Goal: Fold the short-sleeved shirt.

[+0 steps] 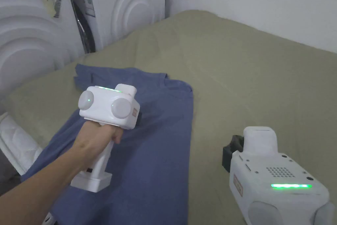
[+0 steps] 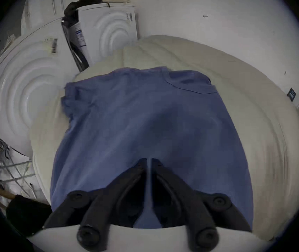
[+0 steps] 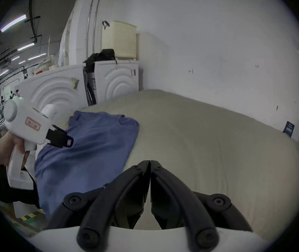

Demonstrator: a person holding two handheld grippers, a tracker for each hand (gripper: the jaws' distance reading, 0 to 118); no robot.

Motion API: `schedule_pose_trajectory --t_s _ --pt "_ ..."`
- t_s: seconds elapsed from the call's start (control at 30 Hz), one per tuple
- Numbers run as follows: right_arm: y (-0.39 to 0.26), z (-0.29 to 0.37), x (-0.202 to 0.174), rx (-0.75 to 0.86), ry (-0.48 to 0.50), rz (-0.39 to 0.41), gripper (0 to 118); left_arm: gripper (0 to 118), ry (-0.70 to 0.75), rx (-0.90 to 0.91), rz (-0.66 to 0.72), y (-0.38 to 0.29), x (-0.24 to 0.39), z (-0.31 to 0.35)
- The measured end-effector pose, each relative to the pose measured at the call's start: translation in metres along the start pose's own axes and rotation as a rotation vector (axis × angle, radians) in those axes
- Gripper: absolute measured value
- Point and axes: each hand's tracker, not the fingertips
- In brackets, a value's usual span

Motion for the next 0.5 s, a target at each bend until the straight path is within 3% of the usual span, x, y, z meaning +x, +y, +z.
schedule_pose_trajectory --t_s 0.03,0.07,0.13,0.37,0.4,0.43,0.47,0.5 --pt "-0.003 -0.002 0.002 -0.009 -0.001 -0.005 6 83 -0.024 -0.026 0.006 0.002 0.001 -0.004" --pt "-0.005 -0.004 0.004 -0.018 -0.003 -0.011 6 117 -0.08 -0.074 0.034 0.003 0.003 -0.01" --pt "-0.01 -0.006 0.008 -0.027 -0.002 -0.019 6 113 -0.146 -0.135 0.05 -0.003 0.008 -0.011" --pt "-0.016 0.007 0.021 -0.029 -0.013 -0.011 6 113 -0.005 -0.122 0.01 -0.007 0.027 -0.026" --pt "-0.017 0.013 0.025 -0.029 -0.02 -0.005 6 108 -0.007 -0.126 0.016 -0.005 0.027 -0.021" --pt "-0.017 0.017 0.029 -0.026 -0.027 -0.005 6 94 -0.021 -0.109 0.024 -0.004 0.028 -0.013" --pt "-0.017 0.022 0.035 -0.023 -0.043 -0.009 6 71 -0.026 -0.077 0.02 -0.002 0.032 -0.003" --pt "-0.016 0.029 0.042 -0.024 -0.055 -0.023 6 23 0.014 -0.04 -0.01 0.0 0.038 -0.002"
